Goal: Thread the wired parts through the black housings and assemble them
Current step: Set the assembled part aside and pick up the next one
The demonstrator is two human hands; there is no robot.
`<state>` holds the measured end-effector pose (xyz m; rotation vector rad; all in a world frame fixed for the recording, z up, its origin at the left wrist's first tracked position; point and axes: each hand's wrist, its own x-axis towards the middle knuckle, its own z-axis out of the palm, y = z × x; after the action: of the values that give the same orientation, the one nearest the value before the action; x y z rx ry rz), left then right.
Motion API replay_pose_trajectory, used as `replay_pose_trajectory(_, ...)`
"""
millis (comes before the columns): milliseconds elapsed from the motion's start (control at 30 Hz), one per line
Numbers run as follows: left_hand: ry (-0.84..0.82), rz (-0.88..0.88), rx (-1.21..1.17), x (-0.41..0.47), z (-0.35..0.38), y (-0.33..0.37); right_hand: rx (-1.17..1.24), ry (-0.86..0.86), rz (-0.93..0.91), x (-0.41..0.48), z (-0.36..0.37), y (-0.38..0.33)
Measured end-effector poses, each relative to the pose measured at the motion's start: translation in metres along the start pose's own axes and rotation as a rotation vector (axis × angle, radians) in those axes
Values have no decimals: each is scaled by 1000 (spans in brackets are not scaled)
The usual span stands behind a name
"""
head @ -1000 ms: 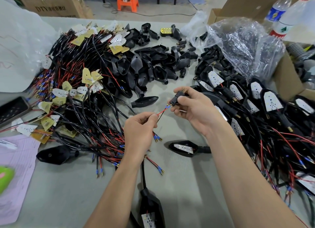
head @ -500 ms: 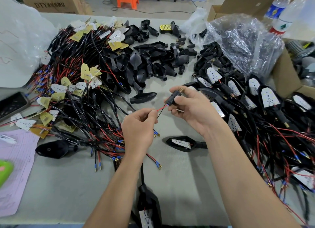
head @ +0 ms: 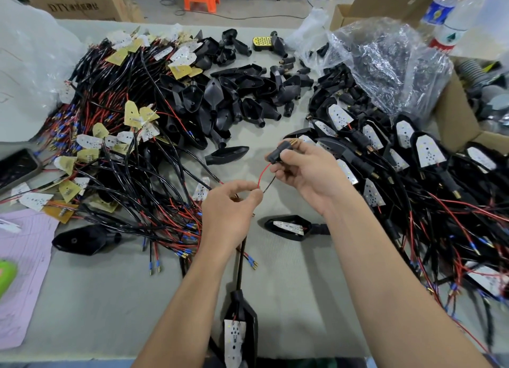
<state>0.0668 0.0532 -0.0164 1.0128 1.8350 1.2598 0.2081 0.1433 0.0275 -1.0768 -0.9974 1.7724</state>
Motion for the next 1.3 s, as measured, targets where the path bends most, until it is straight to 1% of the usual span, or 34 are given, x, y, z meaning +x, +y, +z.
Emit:
replay_pose_trajectory(67, 14, 4, -6, -1, 2, -2, -18, -13, 1, -1, -1, -1)
replay_pose_trajectory(200, 11, 25, -35, 0, 7, 3, -162, -104, 32, -8, 1, 5)
replay_pose_trajectory(267, 13, 32, -39, 1, 8, 6, -211, -122, 50, -10, 3, 8)
replay_pose_trajectory(400, 36, -21, -119, 0, 7, 7, -248, -101, 54, -11, 4, 8)
replay_pose_trajectory(533, 7, -23, -150, 0, 7, 7, -243, -39, 32, -9, 5, 3)
replay_pose_trajectory(633, -27, -8, -163, 0, 7, 6, -300, -26, -7, -9, 5, 0)
replay_pose_trajectory(700, -24, 26, -130, 0, 7, 7, -425, -16, -39, -9, 5, 1)
replay_pose_trajectory(833, -37, 68, -37, 2, 9, 12, -876, 70, -151, -12, 11, 0)
replay_pose_trajectory(867, -56, 81, -12, 3, 9, 12, -955, 64, -172, -13, 13, 0)
replay_pose_trajectory(933, -69, 145, 84, 3, 10, 13, -1026, 11, -185, -16, 16, 1)
replay_pose_trajectory(967, -59, 168, 124, 3, 10, 14, -1019, -24, -188, -18, 16, 1)
replay_pose_trajectory(1000, -43, 168, 149, 2, 9, 15, -957, -50, -189, -19, 16, 1)
replay_pose_trajectory(1067, -18, 120, 150, 1, 8, 18, -709, -51, -168, -20, 15, 4)
replay_pose_trajectory(1100, -17, 79, 121, 1, 7, 19, -599, -12, -151, -21, 13, 6)
replay_pose_trajectory(1133, -26, 34, 67, 1, 7, 20, -540, 59, -145, -21, 12, 8)
replay_pose_trajectory(1167, -41, -5, -5, 2, 6, 20, -544, 156, -153, -21, 11, 12)
replay_pose_trajectory(1233, -55, -58, -150, 3, 4, 19, -645, 378, -175, -23, 8, 19)
replay_pose_trajectory(1267, -52, -75, -211, 3, 3, 18, -680, 464, -167, -25, 6, 23)
replay_pose_trajectory(1300, -49, -90, -261, 3, 2, 17, -682, 506, -152, -27, 6, 26)
